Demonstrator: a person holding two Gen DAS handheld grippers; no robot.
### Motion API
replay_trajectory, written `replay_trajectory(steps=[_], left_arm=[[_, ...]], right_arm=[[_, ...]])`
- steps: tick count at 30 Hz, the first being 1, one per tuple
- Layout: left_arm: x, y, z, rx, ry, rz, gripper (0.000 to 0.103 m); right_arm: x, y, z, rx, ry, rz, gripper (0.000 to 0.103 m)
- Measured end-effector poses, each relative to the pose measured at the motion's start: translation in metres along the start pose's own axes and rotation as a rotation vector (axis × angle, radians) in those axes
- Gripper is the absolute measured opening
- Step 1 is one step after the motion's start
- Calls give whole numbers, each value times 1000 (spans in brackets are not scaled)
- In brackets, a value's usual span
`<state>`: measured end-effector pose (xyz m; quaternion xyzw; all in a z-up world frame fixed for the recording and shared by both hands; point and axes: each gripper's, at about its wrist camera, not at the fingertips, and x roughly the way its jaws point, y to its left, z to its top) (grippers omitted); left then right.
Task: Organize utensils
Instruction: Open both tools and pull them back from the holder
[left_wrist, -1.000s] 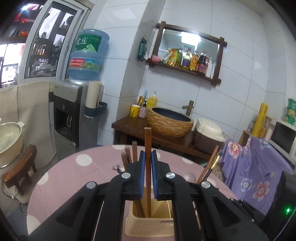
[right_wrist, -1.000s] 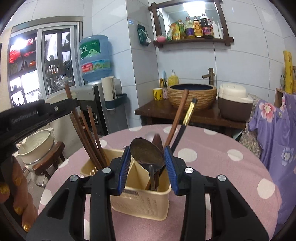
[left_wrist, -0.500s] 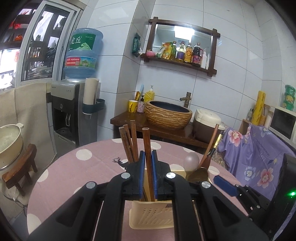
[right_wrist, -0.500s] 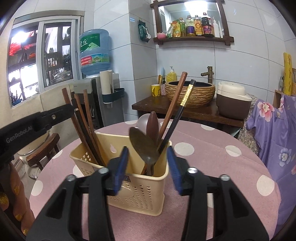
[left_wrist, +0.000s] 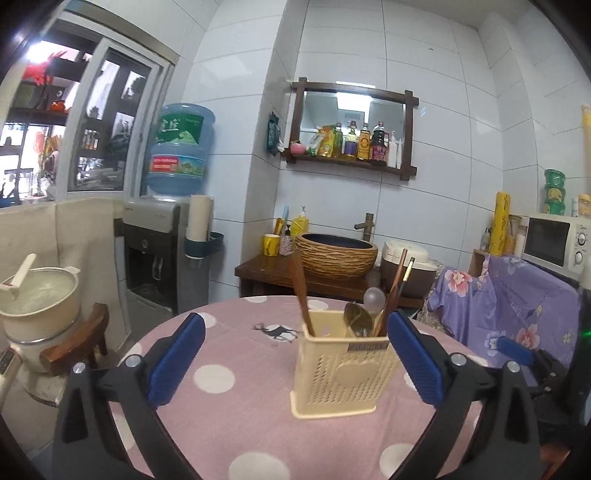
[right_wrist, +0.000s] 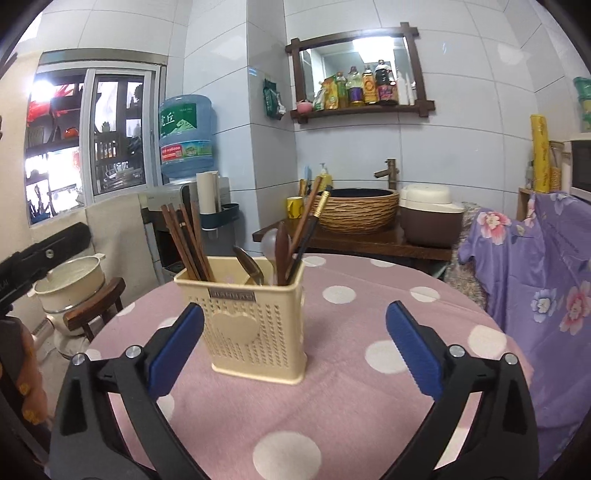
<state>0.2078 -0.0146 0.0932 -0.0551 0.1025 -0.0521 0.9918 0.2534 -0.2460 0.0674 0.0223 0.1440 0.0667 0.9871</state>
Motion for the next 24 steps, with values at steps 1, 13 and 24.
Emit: replay_trajectory(steps=[1,13,24], left_arm=[[-7,2,-6,0,4,4,98],[-76,23,-68,-33,14,141,98],[-149,3,-118,13,18,156,98]], right_arm=[[-7,-1,-6,-3,-5,-23,97],[-92,15,-86,-48,16,-61,97],[-165,41,-139,-22,5,-79,97]])
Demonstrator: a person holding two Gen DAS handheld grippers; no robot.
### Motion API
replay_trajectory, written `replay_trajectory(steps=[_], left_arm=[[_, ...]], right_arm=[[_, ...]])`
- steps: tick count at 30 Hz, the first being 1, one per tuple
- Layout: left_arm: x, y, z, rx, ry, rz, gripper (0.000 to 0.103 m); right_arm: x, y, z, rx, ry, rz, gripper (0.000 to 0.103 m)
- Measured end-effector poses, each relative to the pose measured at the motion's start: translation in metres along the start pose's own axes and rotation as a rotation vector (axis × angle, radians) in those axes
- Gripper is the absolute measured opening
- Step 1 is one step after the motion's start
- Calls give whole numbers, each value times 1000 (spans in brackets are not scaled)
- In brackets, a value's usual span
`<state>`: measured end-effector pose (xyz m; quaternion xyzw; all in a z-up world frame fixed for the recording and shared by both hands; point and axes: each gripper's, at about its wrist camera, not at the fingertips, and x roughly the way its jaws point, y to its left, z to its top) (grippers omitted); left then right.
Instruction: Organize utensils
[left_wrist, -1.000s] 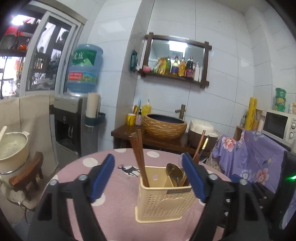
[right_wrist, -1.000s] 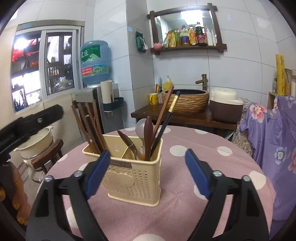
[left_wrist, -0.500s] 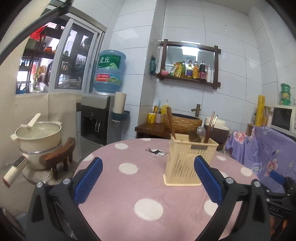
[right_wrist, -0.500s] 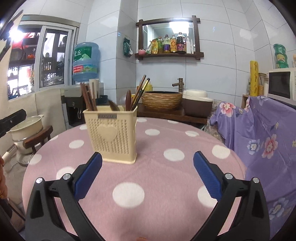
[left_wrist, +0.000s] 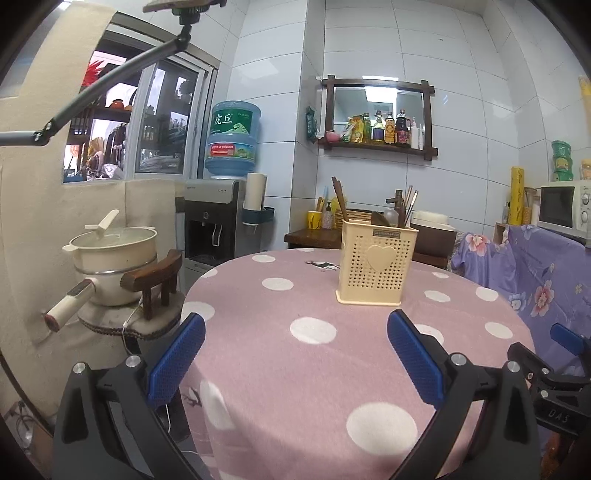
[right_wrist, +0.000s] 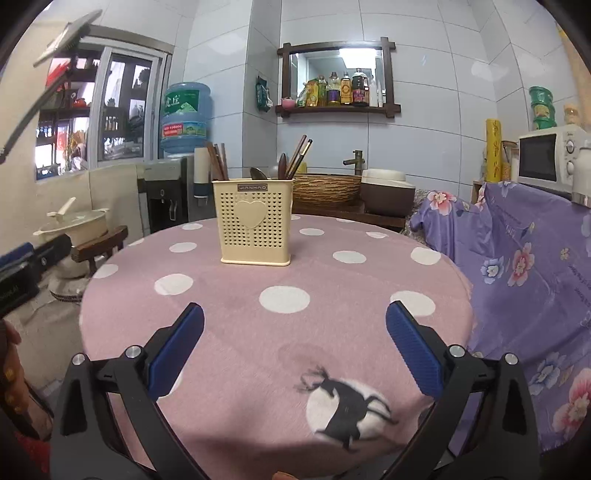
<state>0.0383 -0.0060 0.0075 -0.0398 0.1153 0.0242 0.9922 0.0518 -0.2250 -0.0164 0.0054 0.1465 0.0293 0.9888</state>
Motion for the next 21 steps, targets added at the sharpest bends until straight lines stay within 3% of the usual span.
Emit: replay_trajectory(steps=[3,10,21], left_arm=[[-18,-5,-4,5,-21,-34,98],[-32,-4,-7,-3,-45,-42,98],[-37,-7,-7,1,-60,-38,98]], right_arm=[[-11,5,-4,-16,6,11,97],[-46,15,-5,-83,-96,5,97],[-52,16,-4,-84,-101,15,97]])
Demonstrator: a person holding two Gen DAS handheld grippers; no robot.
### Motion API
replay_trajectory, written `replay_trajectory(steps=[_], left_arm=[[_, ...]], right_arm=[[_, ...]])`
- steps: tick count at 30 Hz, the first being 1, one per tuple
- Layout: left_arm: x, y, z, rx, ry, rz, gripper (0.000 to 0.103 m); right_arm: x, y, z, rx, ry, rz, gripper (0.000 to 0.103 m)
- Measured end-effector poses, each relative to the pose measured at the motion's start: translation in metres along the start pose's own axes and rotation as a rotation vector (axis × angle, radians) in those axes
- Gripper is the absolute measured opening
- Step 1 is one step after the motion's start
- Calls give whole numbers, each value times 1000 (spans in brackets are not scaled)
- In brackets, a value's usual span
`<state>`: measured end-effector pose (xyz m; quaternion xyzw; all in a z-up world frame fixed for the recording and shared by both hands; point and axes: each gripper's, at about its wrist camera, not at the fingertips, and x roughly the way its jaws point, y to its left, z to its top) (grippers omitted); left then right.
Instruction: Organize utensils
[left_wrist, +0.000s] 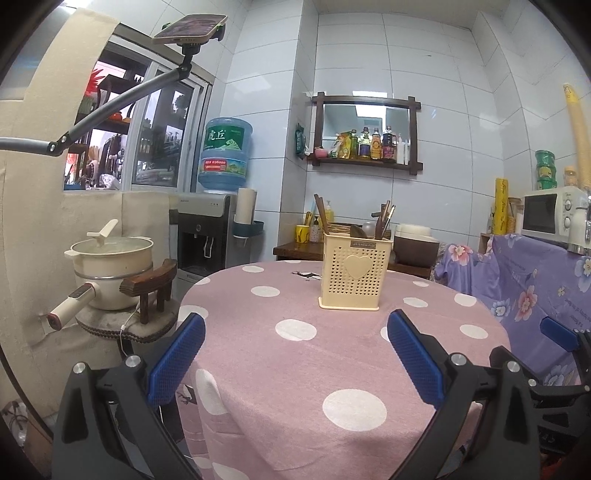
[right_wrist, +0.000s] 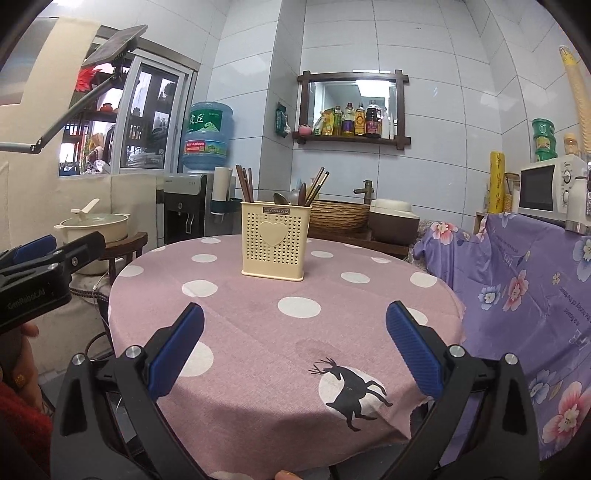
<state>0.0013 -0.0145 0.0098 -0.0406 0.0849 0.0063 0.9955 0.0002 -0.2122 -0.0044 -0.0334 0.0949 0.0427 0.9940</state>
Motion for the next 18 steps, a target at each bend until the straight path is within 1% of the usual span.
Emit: replay_trajectory(steps=[18], left_arm=[[-2,0,0,1,-1,-4,98]], right_arm=[[2,-1,2,-16,-14,-25,97]])
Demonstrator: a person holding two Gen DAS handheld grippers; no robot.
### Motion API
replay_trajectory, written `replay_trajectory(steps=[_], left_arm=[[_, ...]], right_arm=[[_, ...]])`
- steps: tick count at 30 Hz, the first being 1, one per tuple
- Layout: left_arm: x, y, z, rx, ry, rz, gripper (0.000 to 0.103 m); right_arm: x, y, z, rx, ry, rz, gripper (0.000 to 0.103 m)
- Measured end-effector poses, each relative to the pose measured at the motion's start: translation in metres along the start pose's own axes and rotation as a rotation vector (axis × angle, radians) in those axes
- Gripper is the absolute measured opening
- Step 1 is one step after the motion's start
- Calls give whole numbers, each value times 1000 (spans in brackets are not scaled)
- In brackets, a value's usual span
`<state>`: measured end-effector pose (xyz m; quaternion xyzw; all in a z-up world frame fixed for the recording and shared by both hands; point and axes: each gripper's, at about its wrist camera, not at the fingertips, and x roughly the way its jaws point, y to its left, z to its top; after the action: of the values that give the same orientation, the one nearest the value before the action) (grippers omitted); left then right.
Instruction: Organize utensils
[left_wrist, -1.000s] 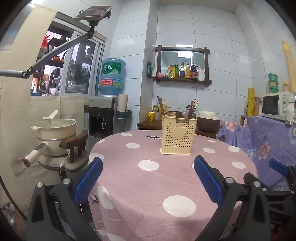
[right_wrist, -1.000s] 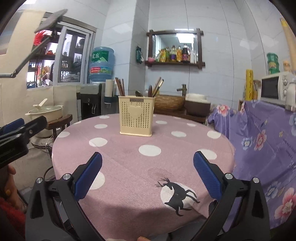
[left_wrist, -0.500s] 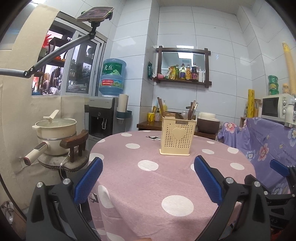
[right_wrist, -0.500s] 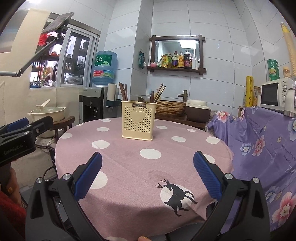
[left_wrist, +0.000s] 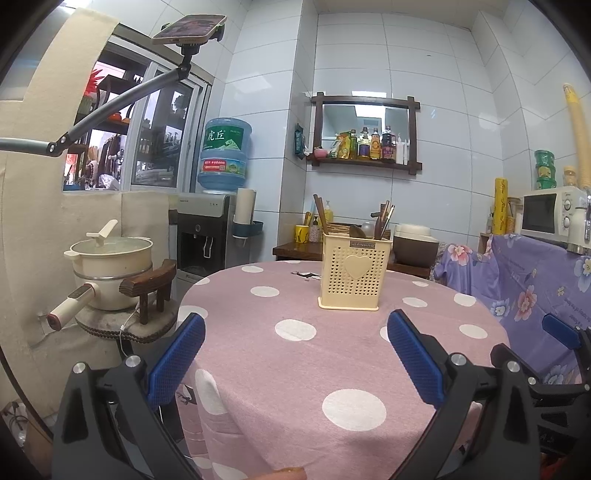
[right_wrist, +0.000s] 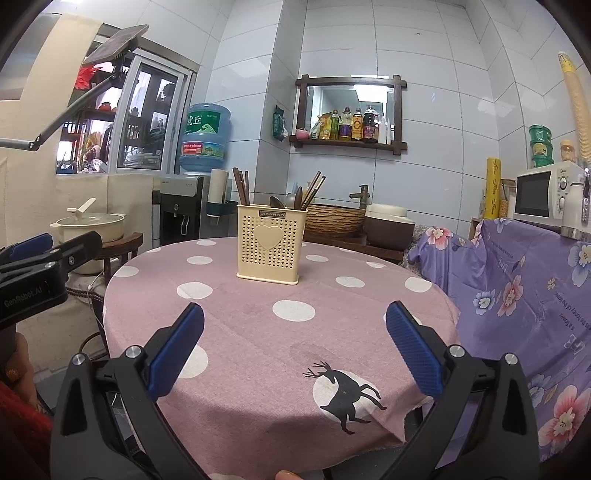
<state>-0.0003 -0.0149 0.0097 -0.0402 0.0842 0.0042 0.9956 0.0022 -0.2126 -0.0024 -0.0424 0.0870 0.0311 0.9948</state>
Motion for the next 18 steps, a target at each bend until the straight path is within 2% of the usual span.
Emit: replay_trajectory(steps=[18], left_arm=[[0,1,1,1,3,-3,98]], right_arm=[[0,-2,0,2,-2,-5,97]])
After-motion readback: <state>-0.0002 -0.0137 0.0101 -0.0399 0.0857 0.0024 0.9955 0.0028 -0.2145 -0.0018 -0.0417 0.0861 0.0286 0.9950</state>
